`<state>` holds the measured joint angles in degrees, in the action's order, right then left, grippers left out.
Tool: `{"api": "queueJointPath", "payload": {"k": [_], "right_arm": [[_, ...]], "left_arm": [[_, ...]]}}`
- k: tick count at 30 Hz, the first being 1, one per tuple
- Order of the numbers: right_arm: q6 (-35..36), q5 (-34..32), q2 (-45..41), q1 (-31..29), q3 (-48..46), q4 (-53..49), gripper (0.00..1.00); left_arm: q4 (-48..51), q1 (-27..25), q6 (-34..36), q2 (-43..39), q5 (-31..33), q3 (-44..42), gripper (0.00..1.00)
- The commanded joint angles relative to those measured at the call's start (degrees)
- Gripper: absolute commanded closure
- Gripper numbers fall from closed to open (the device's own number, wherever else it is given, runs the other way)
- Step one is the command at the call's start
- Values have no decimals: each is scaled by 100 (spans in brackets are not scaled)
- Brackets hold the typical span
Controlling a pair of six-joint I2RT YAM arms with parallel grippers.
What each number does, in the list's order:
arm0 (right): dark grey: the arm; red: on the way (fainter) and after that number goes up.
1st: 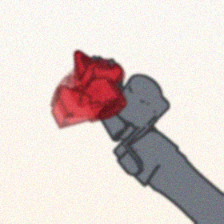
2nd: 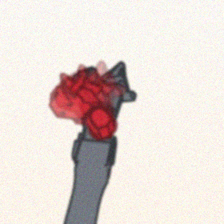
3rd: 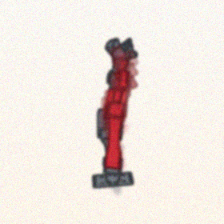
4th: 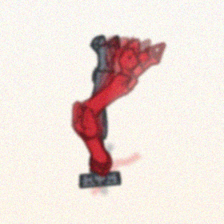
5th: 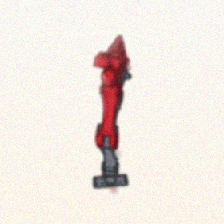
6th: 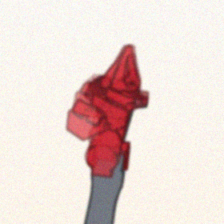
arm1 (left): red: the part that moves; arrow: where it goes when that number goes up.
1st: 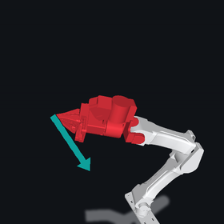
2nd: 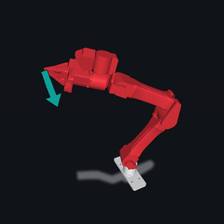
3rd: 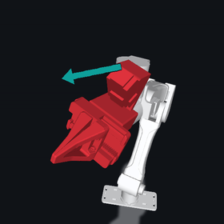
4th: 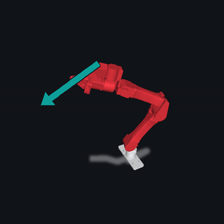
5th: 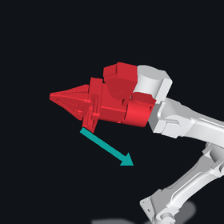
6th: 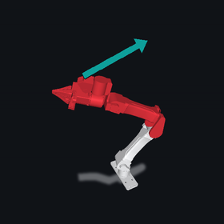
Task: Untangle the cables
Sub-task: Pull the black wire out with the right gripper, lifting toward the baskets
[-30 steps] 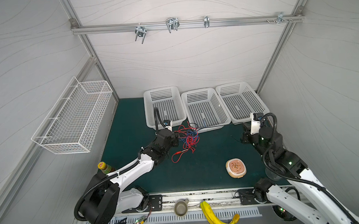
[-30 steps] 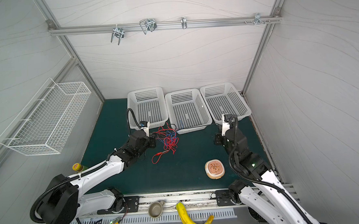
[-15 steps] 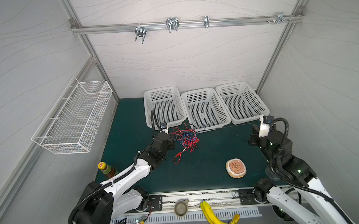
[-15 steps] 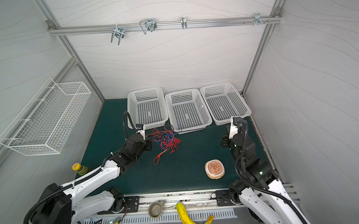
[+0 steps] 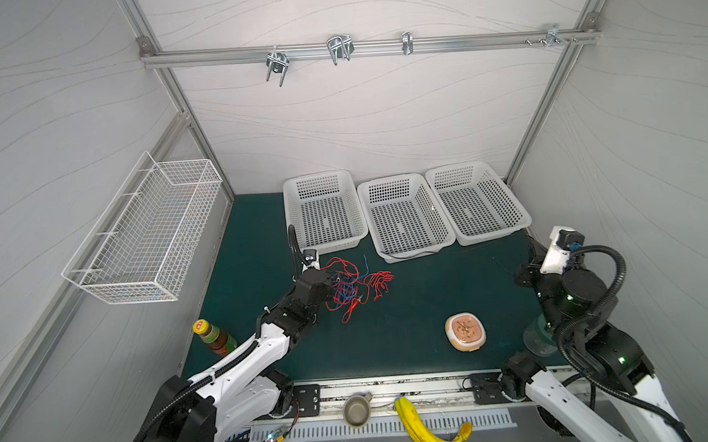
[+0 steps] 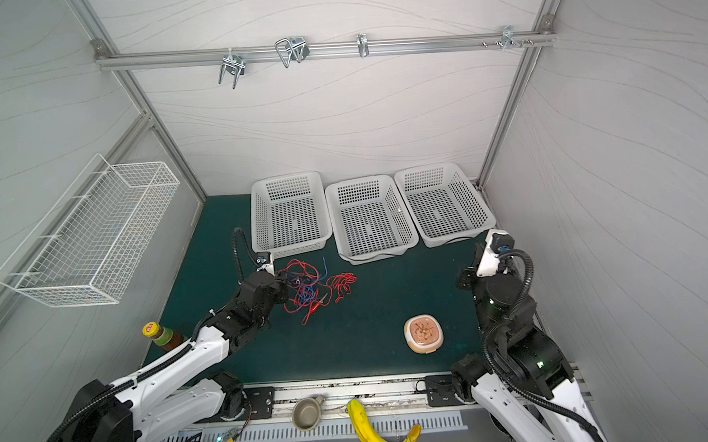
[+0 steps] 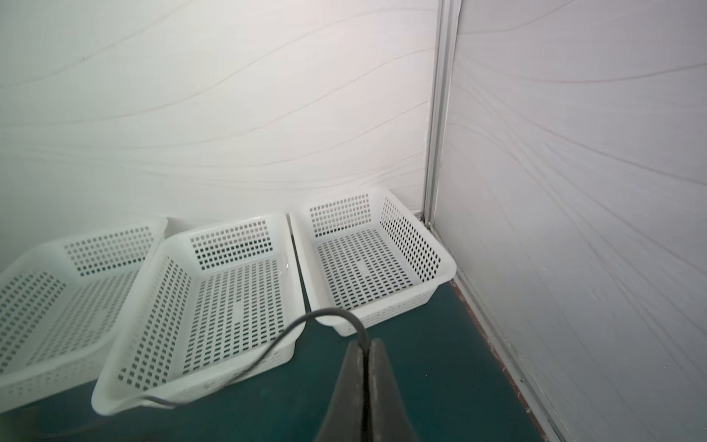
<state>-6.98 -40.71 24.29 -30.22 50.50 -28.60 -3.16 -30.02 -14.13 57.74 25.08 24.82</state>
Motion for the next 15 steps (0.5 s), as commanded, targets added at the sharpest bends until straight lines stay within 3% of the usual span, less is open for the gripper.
{"api": "queueJointPath", "payload": {"k": [1,8,15], "right_arm": [[166,-239,-48,27,272,258,100],[287,718,499,26,611,513,100],[432,1645,1704,25,1094,1160,100]], "left_arm": [[-20,25,-90,-30,207,23,100],[-180,23,-51,-138,-106,-49,100],[-365,27,85,-280,-678,-100,100]]}}
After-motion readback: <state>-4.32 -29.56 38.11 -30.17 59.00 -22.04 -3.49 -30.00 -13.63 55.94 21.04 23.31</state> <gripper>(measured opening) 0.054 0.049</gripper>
